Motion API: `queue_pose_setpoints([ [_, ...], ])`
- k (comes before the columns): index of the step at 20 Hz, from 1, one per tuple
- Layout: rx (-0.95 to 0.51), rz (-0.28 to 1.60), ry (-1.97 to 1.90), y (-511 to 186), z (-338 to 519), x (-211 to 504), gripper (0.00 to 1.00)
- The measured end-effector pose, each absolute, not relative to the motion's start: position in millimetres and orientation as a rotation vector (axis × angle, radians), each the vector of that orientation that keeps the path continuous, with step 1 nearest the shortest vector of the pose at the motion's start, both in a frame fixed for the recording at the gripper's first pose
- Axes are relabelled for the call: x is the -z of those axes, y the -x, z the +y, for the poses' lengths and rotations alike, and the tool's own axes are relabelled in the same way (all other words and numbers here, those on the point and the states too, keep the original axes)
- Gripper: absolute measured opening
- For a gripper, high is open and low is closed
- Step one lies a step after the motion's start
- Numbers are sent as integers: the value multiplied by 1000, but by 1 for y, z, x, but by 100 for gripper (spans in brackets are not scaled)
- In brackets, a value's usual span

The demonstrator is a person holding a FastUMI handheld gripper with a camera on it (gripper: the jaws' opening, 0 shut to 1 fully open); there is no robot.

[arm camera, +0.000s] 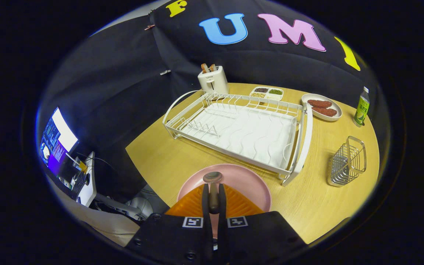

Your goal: Take the plate from the dish rack, then take the spoon from the basket and place it into the plate.

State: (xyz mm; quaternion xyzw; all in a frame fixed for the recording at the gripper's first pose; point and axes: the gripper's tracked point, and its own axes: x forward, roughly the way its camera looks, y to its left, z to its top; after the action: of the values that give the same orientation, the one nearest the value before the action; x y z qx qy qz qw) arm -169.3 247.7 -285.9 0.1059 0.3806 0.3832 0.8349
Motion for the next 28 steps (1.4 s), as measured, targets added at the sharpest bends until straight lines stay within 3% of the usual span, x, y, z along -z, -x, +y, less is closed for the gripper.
queue_pose_setpoints([
  [10,-804,895,-99,178,232,325,20],
  [11,-796,894,-98,179,231,324,25],
  [12,-787,888,-97,177,229,322,41],
  [18,-726,868,-117,171,218,311,96],
  [28,-472,576,-127,83,148,188,99],
])
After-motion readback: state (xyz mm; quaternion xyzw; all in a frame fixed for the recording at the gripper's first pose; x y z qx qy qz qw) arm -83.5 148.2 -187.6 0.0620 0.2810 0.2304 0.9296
